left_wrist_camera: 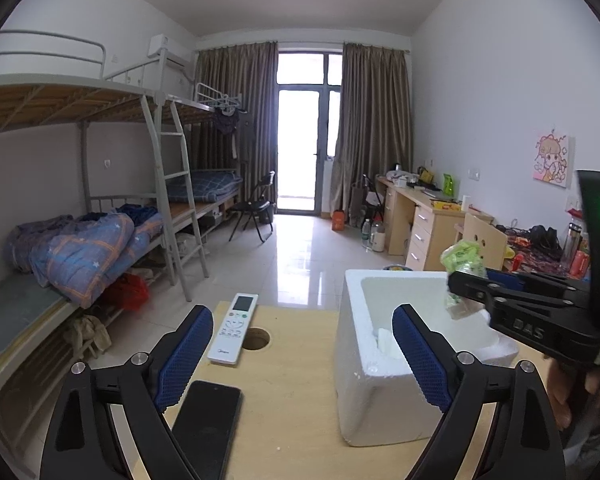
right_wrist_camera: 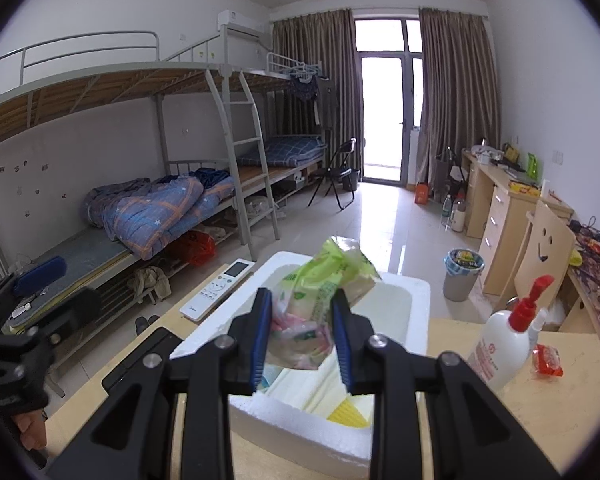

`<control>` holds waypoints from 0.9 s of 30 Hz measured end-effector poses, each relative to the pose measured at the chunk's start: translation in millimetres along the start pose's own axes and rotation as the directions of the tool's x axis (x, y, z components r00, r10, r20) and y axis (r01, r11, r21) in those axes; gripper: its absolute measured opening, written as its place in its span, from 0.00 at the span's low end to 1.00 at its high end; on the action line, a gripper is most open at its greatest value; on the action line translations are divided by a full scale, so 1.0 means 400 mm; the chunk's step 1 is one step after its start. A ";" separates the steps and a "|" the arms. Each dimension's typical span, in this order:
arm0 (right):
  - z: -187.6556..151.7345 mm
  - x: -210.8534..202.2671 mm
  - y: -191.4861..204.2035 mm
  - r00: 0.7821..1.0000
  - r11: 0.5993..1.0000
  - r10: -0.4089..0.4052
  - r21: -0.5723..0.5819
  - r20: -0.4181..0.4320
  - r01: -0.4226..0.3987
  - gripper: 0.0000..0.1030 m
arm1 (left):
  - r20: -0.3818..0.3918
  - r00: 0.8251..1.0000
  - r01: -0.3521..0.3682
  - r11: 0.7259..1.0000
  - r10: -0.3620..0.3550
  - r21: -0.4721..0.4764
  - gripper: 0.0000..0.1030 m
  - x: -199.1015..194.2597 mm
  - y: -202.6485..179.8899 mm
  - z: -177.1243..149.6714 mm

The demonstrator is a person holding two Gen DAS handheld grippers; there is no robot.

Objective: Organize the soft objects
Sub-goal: 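Lower the snack packet into the foam box and open the right tool, then withdraw both tools from the box toward the grey sock and white tube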

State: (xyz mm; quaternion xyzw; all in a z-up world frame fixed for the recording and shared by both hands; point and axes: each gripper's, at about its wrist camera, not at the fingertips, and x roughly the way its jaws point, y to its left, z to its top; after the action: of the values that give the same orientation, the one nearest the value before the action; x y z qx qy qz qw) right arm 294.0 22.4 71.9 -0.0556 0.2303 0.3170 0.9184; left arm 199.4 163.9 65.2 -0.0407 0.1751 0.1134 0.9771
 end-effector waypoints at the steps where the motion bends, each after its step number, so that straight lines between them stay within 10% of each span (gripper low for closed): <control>1: -0.001 0.007 -0.001 1.000 1.000 -0.001 0.002 -0.009 0.001 0.34 | -0.008 1.000 0.004 1.000 -0.004 -0.002 0.90 0.002 0.003 -0.002; 15: -0.008 0.029 -0.016 0.999 1.000 -0.010 0.027 -0.048 0.012 0.68 | -0.033 0.998 0.051 0.999 -0.051 -0.011 0.95 -0.011 0.003 -0.021; 27: -0.023 -0.116 0.003 0.998 1.000 -0.027 0.012 0.051 0.026 0.72 | -0.027 0.998 0.063 0.998 -0.063 -0.013 0.97 -0.068 -0.015 -0.053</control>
State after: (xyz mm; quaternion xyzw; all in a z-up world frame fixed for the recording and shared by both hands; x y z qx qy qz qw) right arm 257.8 -4.8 85.0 -0.0452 0.2079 0.3048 0.9283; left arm 169.0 149.8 55.4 -0.0537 0.1866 0.0829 0.9775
